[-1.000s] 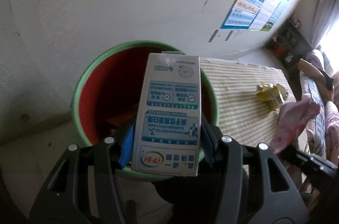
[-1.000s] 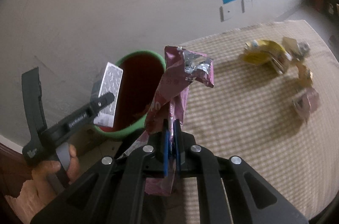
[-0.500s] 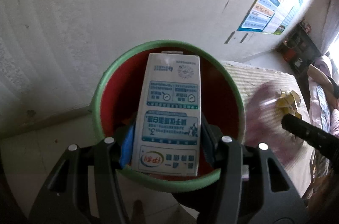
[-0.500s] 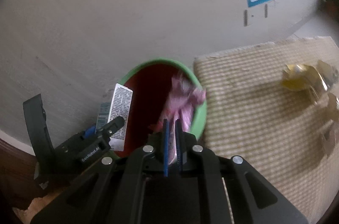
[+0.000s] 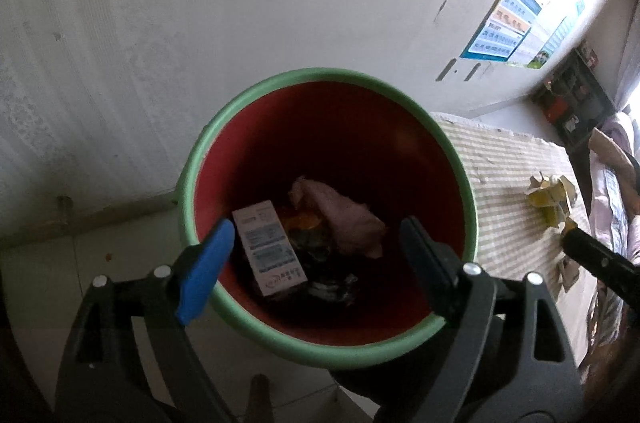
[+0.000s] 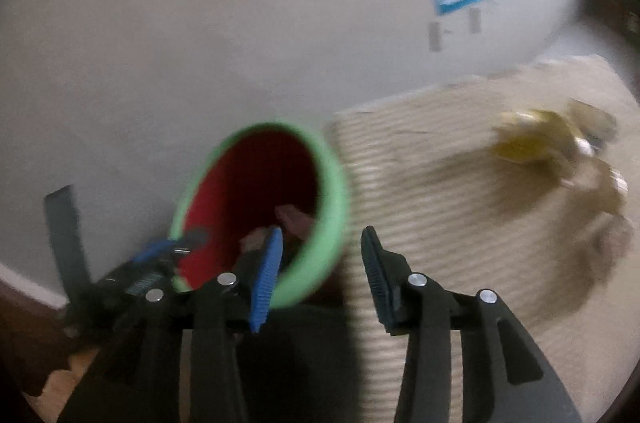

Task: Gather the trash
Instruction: 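Open both grippers over the bucket to drop carton and pink wrapper, then grasp the pink crumpled carton on the table with the right gripper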

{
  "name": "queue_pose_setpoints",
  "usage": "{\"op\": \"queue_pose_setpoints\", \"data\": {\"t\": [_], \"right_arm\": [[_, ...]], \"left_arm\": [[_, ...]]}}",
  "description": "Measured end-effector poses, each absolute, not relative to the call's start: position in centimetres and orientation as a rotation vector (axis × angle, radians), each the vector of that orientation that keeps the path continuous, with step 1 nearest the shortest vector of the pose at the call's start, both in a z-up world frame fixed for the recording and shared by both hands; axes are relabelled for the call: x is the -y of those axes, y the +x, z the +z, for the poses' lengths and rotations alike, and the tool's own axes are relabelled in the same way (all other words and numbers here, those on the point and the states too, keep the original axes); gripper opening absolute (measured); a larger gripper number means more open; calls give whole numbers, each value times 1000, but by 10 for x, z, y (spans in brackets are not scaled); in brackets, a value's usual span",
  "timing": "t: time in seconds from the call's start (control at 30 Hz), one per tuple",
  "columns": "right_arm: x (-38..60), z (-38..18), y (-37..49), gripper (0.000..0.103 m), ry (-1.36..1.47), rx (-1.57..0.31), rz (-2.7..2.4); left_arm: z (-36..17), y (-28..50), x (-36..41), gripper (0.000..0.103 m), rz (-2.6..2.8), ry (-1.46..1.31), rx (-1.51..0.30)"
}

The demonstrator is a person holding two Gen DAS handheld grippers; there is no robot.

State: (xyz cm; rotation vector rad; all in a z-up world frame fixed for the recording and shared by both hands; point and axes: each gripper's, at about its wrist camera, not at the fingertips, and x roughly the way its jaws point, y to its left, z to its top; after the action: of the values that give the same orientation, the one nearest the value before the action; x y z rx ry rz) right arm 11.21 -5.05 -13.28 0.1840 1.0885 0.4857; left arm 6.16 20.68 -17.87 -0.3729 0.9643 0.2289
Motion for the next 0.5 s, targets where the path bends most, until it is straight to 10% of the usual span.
{"op": "queue_pose_setpoints", "data": {"t": [0.5], "right_arm": [[260,-200,152,59,398,-1189,-78]], "left_arm": [[-176,71,-156,83,144,-279,-990]]}}
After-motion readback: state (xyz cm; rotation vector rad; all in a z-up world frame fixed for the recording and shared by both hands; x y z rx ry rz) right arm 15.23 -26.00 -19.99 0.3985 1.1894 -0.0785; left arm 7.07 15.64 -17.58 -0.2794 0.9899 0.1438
